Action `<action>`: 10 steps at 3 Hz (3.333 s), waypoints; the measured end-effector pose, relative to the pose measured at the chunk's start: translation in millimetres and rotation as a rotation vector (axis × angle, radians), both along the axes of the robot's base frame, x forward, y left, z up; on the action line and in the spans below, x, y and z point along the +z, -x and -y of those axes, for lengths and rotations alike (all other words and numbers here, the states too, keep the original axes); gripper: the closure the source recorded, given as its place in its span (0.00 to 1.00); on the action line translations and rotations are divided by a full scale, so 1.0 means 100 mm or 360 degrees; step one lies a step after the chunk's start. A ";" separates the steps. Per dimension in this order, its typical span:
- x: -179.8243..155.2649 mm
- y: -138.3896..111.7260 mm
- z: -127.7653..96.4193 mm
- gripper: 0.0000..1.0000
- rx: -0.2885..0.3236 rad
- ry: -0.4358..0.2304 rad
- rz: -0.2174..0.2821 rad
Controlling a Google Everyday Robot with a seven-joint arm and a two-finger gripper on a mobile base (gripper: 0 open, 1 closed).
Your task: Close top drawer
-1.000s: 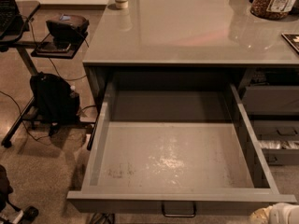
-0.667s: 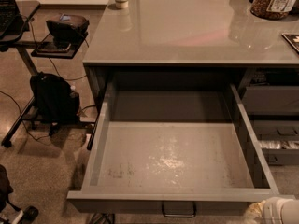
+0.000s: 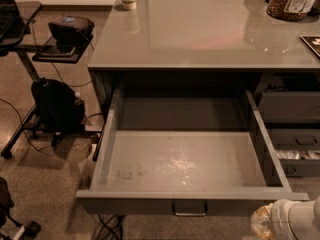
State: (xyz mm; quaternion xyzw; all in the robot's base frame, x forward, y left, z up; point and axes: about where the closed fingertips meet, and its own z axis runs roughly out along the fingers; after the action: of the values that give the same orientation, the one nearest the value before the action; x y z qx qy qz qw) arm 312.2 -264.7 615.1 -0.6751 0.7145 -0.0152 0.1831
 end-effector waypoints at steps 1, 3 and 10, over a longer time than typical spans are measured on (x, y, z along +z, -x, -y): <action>-0.02 -0.36 -0.18 1.00 0.0018 -0.0024 0.0081; 0.01 -0.61 -0.24 1.00 0.0069 -0.0061 0.0153; 0.34 -2.16 -0.11 1.00 0.0084 0.0059 0.0495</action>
Offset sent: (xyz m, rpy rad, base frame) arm 0.1615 0.0634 0.0065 0.0130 -0.2144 0.0661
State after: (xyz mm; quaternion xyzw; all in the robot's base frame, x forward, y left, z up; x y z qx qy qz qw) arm 528.6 -253.9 649.2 -0.6863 0.6592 -0.1281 0.2794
